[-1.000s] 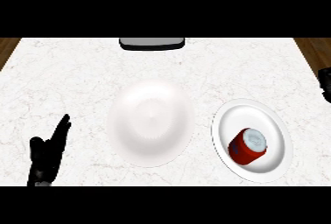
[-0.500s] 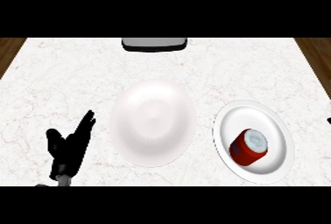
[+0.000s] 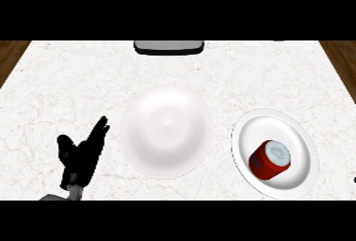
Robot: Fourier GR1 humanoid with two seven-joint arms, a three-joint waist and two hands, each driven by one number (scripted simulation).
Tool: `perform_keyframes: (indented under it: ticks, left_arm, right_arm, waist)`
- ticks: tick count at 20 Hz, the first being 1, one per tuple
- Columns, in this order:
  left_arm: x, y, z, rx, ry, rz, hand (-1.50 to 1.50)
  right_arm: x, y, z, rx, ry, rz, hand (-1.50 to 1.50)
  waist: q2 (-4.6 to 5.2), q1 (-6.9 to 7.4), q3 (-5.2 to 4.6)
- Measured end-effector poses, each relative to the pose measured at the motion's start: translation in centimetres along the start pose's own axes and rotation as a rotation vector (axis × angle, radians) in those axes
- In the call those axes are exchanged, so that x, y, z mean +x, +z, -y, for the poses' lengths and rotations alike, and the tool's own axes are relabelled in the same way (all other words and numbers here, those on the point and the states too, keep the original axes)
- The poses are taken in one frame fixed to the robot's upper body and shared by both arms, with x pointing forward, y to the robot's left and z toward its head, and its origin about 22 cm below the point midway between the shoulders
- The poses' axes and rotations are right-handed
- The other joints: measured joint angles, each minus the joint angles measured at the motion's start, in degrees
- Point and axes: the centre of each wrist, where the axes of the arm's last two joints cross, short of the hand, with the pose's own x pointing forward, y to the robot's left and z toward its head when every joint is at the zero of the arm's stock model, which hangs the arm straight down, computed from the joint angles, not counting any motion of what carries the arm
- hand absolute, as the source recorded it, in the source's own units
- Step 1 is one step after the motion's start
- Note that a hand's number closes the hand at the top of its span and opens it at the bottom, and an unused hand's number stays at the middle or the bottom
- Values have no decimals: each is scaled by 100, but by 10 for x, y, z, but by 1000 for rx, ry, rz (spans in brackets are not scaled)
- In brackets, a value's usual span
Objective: Pick the can from the plate and place it in the plate
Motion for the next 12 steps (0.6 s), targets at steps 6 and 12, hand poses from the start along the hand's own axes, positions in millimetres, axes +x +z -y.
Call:
perform_keyframes:
  ticks: [6, 12]
  left_arm:
    - [5, -4, 4, -14, -2, -9, 0]
    - [6, -5, 4, -26, 2, -22, 0]
  right_arm:
    - [41, 5, -14, 168, 155, -90, -150]
    - [67, 3, -52, 231, 225, -155, -150]
  waist:
    - [13, 52, -5]
    - [18, 84, -3]
